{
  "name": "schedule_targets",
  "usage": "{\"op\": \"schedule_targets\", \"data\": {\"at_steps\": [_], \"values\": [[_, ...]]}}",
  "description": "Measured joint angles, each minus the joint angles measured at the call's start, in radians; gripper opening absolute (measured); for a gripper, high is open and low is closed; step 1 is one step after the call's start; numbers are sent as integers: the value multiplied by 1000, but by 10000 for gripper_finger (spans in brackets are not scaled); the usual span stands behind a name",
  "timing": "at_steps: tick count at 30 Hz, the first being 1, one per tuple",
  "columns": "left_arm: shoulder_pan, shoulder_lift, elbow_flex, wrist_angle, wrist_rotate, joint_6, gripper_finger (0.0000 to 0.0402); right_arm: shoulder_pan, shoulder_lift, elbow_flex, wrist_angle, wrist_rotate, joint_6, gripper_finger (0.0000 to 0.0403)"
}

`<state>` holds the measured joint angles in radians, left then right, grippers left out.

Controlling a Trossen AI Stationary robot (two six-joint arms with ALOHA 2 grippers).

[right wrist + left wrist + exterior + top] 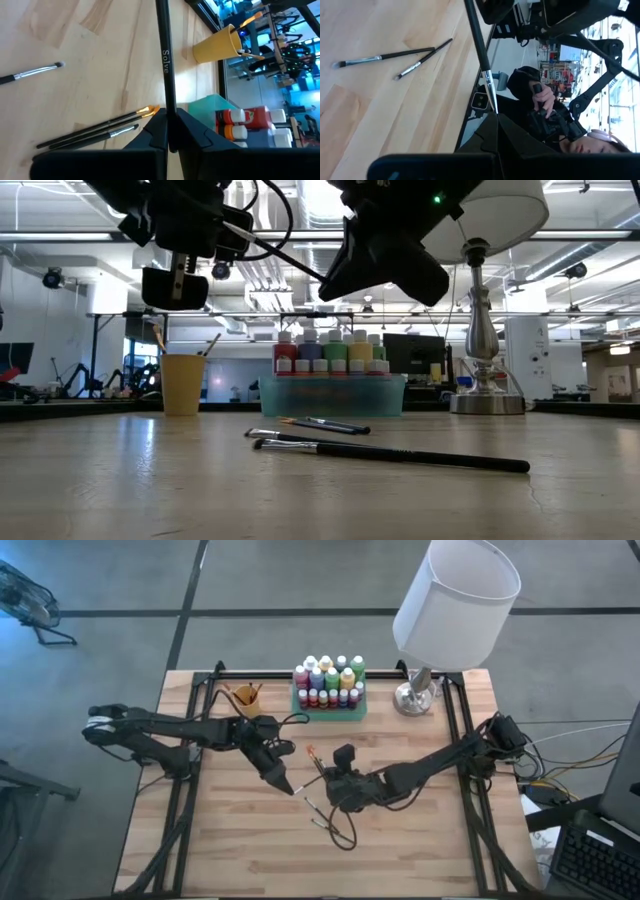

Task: Pick & Place Paint Supplies
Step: Put the silver paintbrush into the orange cup

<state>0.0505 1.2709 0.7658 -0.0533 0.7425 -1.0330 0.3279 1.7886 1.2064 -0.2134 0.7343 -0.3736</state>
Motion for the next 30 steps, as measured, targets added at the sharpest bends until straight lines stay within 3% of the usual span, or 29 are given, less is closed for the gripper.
{"op": "schedule_targets", "data": {"at_steps": [6, 11, 17, 21, 25, 30], "values": [[-2, 0, 0, 41, -10, 38, 12, -1, 0, 0, 1, -13, 3, 14], [-1, 2, -1, 14, -42, 65, 68, -2, -2, 2, -29, 0, 19, 13], [0, 2, -2, -67, -44, 150, 147, 4, -2, 3, -198, -4, 117, 12], [0, 2, -2, -126, -52, 236, 172, 15, -4, 3, -400, -43, 278, 12], [0, 2, -2, -155, -179, 348, 176, 37, -15, -20, -510, -59, 433, 11], [0, 2, -2, -157, -404, 498, 177, 71, -85, -128, -481, -81, 605, 11]]}}
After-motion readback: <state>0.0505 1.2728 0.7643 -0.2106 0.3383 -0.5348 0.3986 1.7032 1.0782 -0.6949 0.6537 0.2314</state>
